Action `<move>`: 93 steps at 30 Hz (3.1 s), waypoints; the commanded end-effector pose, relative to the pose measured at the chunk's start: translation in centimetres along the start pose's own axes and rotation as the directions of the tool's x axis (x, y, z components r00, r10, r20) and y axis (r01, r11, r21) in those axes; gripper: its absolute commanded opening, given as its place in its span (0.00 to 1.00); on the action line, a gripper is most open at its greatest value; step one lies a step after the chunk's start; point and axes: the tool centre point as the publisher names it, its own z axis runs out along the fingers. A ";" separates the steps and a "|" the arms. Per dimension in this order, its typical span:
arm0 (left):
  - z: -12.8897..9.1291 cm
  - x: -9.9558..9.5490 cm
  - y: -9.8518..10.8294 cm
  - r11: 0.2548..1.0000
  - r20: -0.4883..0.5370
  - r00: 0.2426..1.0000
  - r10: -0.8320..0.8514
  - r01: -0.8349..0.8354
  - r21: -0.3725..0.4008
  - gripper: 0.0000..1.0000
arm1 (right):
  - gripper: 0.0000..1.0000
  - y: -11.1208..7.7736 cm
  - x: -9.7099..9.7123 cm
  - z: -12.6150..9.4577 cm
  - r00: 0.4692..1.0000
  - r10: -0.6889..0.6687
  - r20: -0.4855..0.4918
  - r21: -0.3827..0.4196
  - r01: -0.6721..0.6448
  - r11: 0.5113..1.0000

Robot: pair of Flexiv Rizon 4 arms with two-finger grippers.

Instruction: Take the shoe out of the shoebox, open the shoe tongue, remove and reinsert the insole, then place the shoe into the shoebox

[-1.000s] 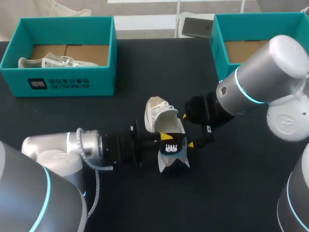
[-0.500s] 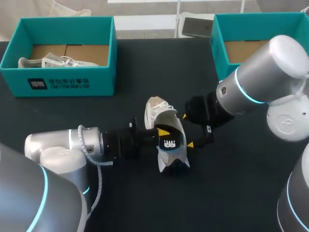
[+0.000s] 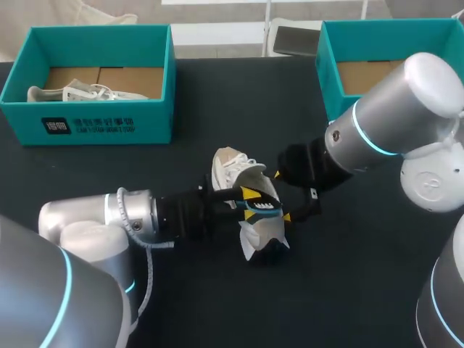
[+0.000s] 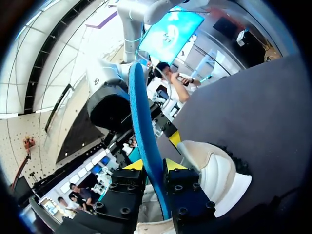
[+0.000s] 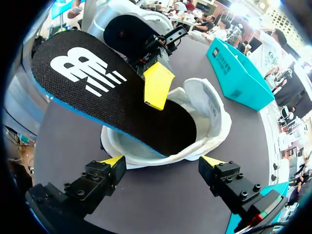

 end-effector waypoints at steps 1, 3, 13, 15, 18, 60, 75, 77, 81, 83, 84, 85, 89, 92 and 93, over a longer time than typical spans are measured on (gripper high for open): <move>-0.9 0.2 -1.0 1.000 0.003 1.000 0.000 0.000 -0.008 0.18 | 1.00 0.1 0.1 0.2 1.000 0.001 0.005 0.005 -0.001 1.000; -0.9 0.4 -1.2 1.000 0.003 1.000 -0.002 0.002 -0.007 0.15 | 1.00 0.1 0.1 0.2 1.000 0.001 0.005 0.005 -0.001 1.000; 0.4 1.8 0.7 0.999 0.001 1.000 -0.011 0.011 -0.038 0.00 | 1.00 0.1 0.1 0.2 1.000 0.001 0.005 0.005 -0.001 1.000; 0.5 1.9 1.1 0.999 0.002 1.000 -0.011 0.011 -0.048 0.00 | 1.00 0.1 0.1 0.2 1.000 0.001 0.005 0.005 -0.001 1.000; 0.3 1.7 1.8 0.998 0.007 1.000 -0.008 0.009 -0.066 0.00 | 1.00 0.1 0.1 0.2 1.000 0.001 0.005 0.005 -0.001 1.000; 0.3 2.1 2.9 0.990 0.015 0.998 0.057 -0.055 -0.130 0.00 | 1.00 0.1 0.1 0.2 1.000 0.001 0.005 0.005 -0.001 1.000; -0.5 1.1 0.4 0.993 0.028 0.997 0.076 -0.073 -0.090 0.36 | 1.00 0.1 0.1 0.2 1.000 0.001 0.005 0.005 -0.001 1.000; -0.6 1.0 -0.1 0.994 0.032 0.996 0.083 -0.080 -0.080 0.35 | 1.00 0.1 0.1 0.2 1.000 0.001 0.005 0.005 -0.001 1.000; -0.3 1.1 -0.7 0.994 0.038 0.996 0.086 -0.083 -0.064 0.33 | 1.00 0.1 0.1 0.2 1.000 0.001 0.005 0.005 -0.001 1.000; 0.1 1.4 -0.7 0.995 0.028 0.996 0.083 -0.081 -0.056 0.27 | 1.00 0.1 0.1 0.2 1.000 0.001 0.005 0.005 -0.001 1.000; 0.4 1.8 -0.6 0.995 0.019 0.997 0.079 -0.078 -0.055 0.22 | 1.00 0.1 0.1 0.2 1.000 0.001 0.005 0.005 -0.001 1.000; 0.6 1.9 -0.5 0.996 0.015 0.997 0.076 -0.075 -0.052 0.18 | 1.00 0.1 0.1 0.2 1.000 0.001 0.005 0.005 -0.001 1.000; 1.2 2.3 0.4 0.995 0.013 0.997 0.076 -0.075 -0.066 0.00 | 1.00 0.1 0.1 0.2 1.000 0.001 0.005 0.005 -0.001 1.000; 1.2 2.2 1.5 0.992 0.018 0.996 0.084 -0.082 -0.093 0.00 | 1.00 0.1 0.1 0.2 1.000 0.001 0.005 0.005 -0.001 1.000; 1.1 2.2 1.9 0.992 0.014 0.997 0.080 -0.079 -0.099 0.00 | 1.00 0.1 0.1 0.2 1.000 0.001 0.005 0.005 -0.001 1.000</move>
